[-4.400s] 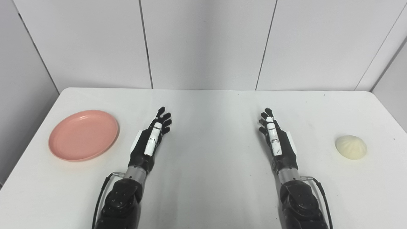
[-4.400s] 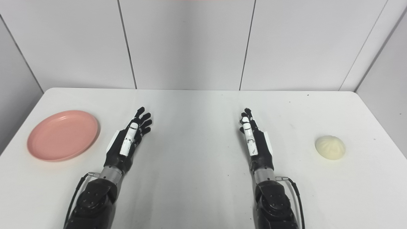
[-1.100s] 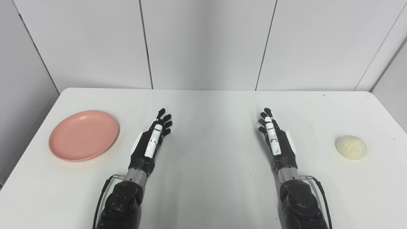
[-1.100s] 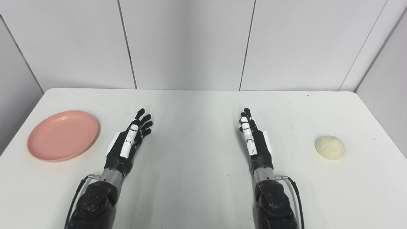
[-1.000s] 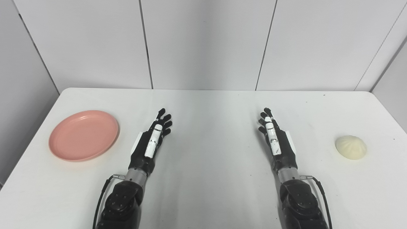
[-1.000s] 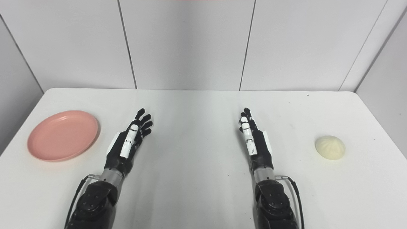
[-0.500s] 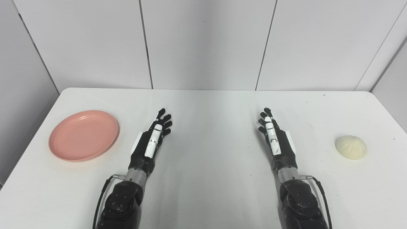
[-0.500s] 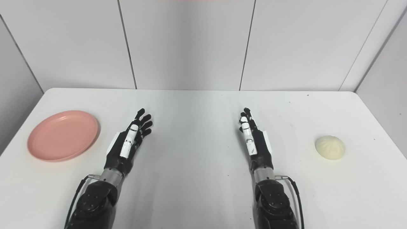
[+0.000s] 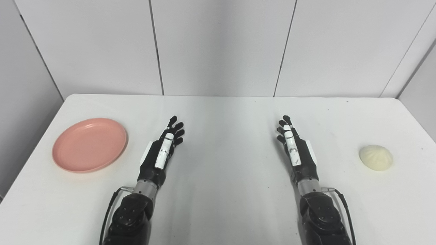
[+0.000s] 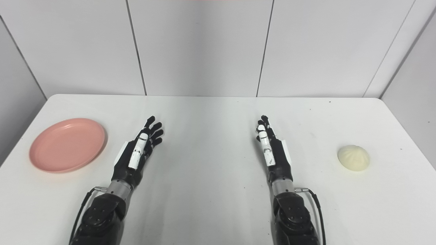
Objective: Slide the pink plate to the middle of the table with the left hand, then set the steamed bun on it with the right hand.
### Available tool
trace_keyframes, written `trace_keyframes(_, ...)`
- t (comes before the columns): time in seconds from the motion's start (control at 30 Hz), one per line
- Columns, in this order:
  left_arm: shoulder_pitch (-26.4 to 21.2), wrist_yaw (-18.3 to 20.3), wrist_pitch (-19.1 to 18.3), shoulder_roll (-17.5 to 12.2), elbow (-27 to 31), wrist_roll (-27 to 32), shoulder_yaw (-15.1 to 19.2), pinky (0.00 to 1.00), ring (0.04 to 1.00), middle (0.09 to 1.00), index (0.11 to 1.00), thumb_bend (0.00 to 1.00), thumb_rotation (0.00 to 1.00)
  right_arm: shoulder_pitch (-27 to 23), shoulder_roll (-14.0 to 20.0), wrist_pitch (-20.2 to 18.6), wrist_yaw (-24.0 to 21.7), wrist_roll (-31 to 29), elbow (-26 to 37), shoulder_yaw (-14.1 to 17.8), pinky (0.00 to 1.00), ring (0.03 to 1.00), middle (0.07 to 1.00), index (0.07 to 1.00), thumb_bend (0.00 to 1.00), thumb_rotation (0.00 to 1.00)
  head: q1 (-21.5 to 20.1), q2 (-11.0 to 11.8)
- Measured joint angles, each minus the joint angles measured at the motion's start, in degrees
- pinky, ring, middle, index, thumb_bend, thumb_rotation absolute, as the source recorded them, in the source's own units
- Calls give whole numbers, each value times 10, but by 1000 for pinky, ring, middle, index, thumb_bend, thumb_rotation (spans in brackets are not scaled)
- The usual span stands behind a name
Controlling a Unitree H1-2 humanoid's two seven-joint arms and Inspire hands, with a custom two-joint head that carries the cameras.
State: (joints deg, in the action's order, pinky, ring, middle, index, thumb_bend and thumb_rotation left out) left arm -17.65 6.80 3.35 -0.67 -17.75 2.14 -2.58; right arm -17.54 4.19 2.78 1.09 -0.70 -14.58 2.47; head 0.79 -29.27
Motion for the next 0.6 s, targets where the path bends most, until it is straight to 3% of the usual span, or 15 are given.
trace_keyframes(0.6, 0, 0, 0, 0, 0, 0, 0, 928, 934, 949, 959, 391, 1000, -1, 0, 0, 0, 0, -1, 0, 922, 930, 942, 957, 200, 1000, -1, 0)
